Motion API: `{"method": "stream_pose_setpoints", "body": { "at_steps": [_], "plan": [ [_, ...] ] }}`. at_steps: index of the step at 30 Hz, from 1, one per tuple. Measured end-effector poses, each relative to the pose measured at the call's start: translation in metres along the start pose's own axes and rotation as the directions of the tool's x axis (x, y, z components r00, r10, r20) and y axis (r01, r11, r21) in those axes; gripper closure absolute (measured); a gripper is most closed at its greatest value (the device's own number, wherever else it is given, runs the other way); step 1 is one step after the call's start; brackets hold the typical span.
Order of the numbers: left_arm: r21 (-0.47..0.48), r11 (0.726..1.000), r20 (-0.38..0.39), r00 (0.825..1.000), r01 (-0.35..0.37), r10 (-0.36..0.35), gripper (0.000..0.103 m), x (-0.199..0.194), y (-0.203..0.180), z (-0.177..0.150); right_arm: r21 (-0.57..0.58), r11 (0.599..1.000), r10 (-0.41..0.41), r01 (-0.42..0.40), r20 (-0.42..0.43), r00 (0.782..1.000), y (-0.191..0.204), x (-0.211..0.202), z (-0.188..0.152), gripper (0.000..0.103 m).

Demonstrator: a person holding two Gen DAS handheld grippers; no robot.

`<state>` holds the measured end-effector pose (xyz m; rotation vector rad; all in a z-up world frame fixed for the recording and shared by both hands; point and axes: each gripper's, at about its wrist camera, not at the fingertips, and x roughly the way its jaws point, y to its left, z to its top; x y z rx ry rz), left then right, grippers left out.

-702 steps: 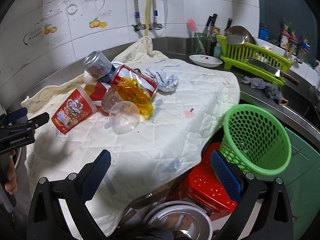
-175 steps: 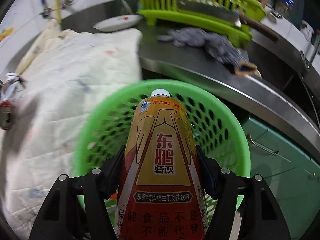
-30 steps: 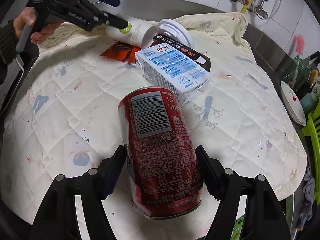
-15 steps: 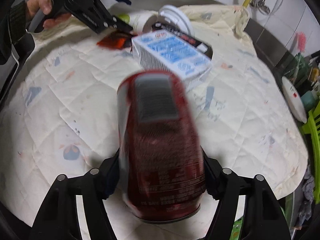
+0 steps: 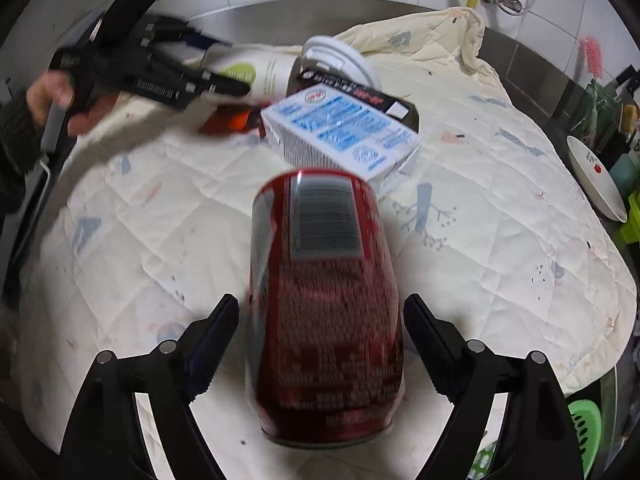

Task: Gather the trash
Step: 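Grasp the red cola can with the right tool while the left tool grasps the white paper cup, then carry the cola can and paper cup over the green basket and release both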

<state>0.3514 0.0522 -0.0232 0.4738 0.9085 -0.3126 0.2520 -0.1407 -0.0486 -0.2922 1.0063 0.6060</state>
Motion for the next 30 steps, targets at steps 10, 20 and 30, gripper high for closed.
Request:
{"method": "stream_pose_setpoints", "body": {
  "at_steps": [10, 20, 30],
  "plan": [
    [-0.091, 0.996, 0.001, 1.000, 0.023, -0.023, 0.035, -0.019, -0.012, -0.013, 0.064, 0.998, -0.003, 0.001, 0.038, 0.999, 0.003, -0.009, -0.001, 0.040],
    [-0.177, 0.983, 0.020, 0.999, 0.037, -0.034, 0.037, -0.046, -0.030, -0.031, 0.135, 0.991, -0.026, 0.013, 0.101, 0.995, -0.015, -0.050, -0.024, 0.040],
    [-0.215, 0.973, 0.071, 0.995, 0.086, -0.072, 0.037, -0.082, -0.051, -0.056, 0.269, 0.957, -0.131, 0.104, 0.084, 0.988, -0.058, -0.087, -0.087, 0.040]
  ]
}}
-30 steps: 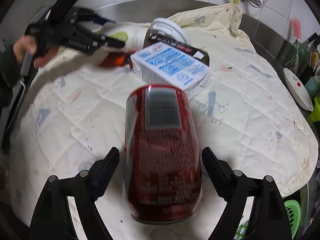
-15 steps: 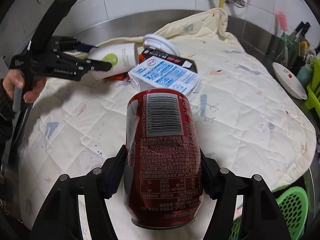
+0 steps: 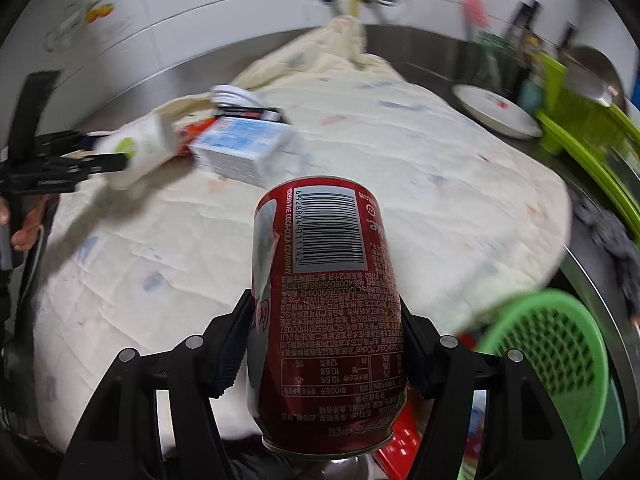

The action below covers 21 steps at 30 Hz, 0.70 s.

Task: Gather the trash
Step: 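Carry the cola can and paper cup over the green basket and release both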

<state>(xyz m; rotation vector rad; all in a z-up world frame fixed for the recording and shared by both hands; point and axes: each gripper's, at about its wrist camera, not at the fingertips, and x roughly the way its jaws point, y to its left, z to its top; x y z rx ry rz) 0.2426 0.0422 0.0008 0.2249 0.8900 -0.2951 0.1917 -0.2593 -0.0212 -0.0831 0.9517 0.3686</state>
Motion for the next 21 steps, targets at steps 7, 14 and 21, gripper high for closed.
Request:
{"method": "stream_pose_setpoints", "body": {
  "at_steps": [7, 14, 21],
  "plan": [
    [0.070, 0.990, 0.041, 0.991, 0.125, -0.128, 0.037, -0.017, -0.057, 0.011, 0.133, 0.977, -0.165, 0.167, -0.030, 0.986, -0.074, -0.027, -0.040, 0.040],
    [0.145, 0.958, 0.039, 0.966, 0.248, -0.256, 0.037, -0.008, -0.130, 0.021, 0.218, 0.919, -0.316, 0.330, -0.095, 0.944, -0.137, -0.032, -0.074, 0.040],
    [0.186, 0.925, 0.002, 0.941, 0.331, -0.337, 0.037, 0.014, -0.198, 0.033, 0.289, 0.862, -0.386, 0.416, -0.157, 0.909, -0.177, -0.030, -0.106, 0.040]
  ]
}}
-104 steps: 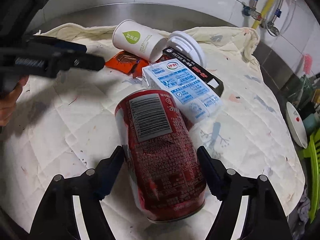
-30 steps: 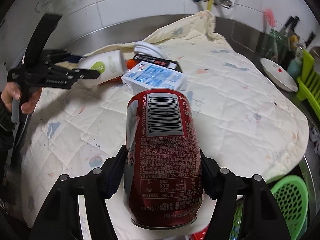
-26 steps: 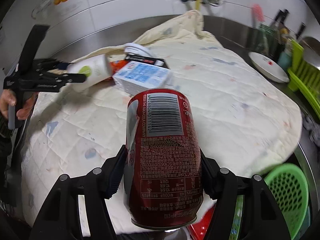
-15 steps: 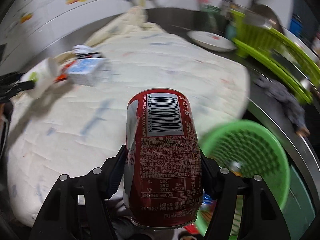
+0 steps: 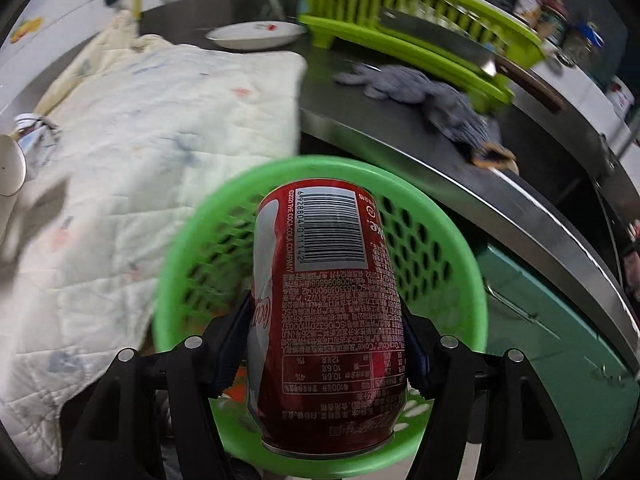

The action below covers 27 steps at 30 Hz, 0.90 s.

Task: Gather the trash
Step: 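Carry the cola can and paper cup over the green basket and release both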

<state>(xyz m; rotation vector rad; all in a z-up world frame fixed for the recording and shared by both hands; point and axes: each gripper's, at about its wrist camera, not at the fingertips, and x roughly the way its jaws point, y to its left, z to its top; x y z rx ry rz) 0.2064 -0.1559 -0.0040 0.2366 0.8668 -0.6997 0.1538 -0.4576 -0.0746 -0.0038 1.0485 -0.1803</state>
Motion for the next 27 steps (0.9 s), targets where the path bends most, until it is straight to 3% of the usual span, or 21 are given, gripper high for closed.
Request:
{"method": "stream_pose_setpoints", "body": {
  "at_steps": [10, 19, 27],
  "plan": [
    [0.066, 0.994, -0.031, 0.996, 0.089, -0.087, 0.037, 0.056, -0.080, 0.037, 0.098, 0.995, -0.002, -0.001, 0.024, 1.000, -0.039, -0.002, -0.014, 0.032],
    [0.099, 0.989, -0.101, 0.990, 0.109, -0.099, 0.036, 0.113, -0.133, 0.054, 0.096, 0.995, -0.009, 0.002, 0.070, 0.997, -0.053, -0.035, -0.030, 0.031],
    [0.084, 0.992, -0.163, 0.984, 0.091, -0.076, 0.034, 0.157, -0.154, 0.059, 0.096, 0.995, -0.020, 0.011, 0.088, 0.996, -0.064, -0.050, -0.043, 0.028]
  ]
}}
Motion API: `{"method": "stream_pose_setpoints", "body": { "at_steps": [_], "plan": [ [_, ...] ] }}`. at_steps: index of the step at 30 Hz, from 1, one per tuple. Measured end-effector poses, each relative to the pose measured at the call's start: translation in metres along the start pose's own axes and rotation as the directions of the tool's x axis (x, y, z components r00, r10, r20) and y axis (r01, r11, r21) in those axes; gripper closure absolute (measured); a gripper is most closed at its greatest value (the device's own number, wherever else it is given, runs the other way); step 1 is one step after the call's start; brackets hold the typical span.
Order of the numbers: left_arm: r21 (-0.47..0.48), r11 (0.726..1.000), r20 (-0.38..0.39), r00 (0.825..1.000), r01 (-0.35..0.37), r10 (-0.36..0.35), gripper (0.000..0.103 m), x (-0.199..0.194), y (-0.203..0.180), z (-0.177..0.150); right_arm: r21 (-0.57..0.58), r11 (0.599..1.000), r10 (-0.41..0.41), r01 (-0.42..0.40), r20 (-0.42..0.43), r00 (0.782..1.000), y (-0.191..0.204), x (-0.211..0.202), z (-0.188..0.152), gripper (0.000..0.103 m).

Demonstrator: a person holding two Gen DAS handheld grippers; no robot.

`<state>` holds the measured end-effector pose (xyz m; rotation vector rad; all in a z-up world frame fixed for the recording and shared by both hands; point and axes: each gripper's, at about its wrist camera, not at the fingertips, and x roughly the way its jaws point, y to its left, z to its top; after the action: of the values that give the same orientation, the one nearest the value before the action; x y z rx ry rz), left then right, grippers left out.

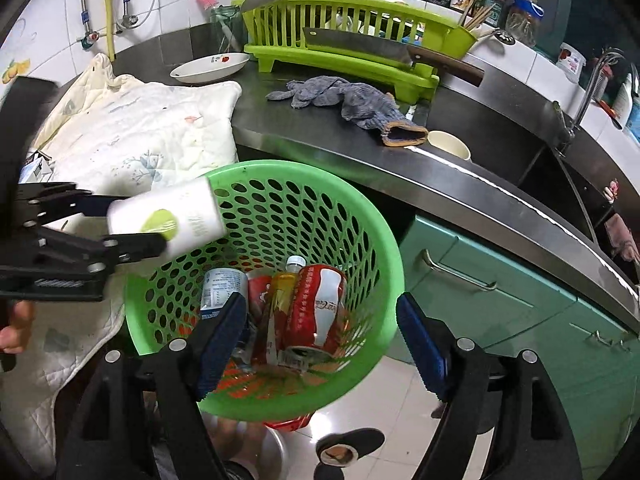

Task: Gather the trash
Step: 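Carry the cola can and paper cup over the green basket and release both, then move both open tools back over the remaining trash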

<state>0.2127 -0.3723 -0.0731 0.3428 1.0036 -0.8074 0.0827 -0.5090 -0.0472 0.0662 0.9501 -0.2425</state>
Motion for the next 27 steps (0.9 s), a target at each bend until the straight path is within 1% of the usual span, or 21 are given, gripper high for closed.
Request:
{"method": "stream_pose_setpoints", "body": {
  "at_steps": [2, 7, 9, 12, 19, 27],
  "plan": [
    [-0.011, 1.000, -0.006, 1.000, 0.002, -0.002, 0.030, 0.008, -0.002, 0.005, 0.002, 1.000, 0.001, -0.001, 0.002, 1.000, -0.002, -0.002, -0.003, 0.028],
    [-0.050, 0.998, 0.000, 1.000, 0.028, -0.028, 0.027, 0.015, -0.002, 0.011, 0.004, 1.000, 0.008, -0.008, 0.000, 1.000, -0.002, -0.004, -0.008, 0.027],
    [-0.054, 0.998, 0.016, 0.999, 0.036, -0.035, 0.024, 0.014, -0.002, 0.011, 0.000, 1.000, 0.006, -0.006, 0.001, 1.000, -0.001, -0.005, -0.009, 0.027],
    [-0.058, 0.998, 0.023, 0.999, 0.039, -0.038, 0.024, 0.011, -0.001, 0.008, 0.000, 1.000, 0.014, -0.014, 0.001, 1.000, 0.002, -0.007, -0.011, 0.027],
    [-0.061, 0.998, 0.052, 0.999, 0.010, -0.007, 0.024, -0.013, 0.011, -0.004, -0.018, 0.999, 0.031, -0.030, 0.011, 0.999, 0.017, -0.012, -0.009, 0.027],
    [-0.075, 0.997, 0.085, 0.996, -0.028, 0.035, 0.024, -0.046, 0.032, -0.020, -0.058, 0.997, 0.058, -0.056, 0.033, 0.998, 0.043, -0.024, 0.000, 0.027]
  ]
}}
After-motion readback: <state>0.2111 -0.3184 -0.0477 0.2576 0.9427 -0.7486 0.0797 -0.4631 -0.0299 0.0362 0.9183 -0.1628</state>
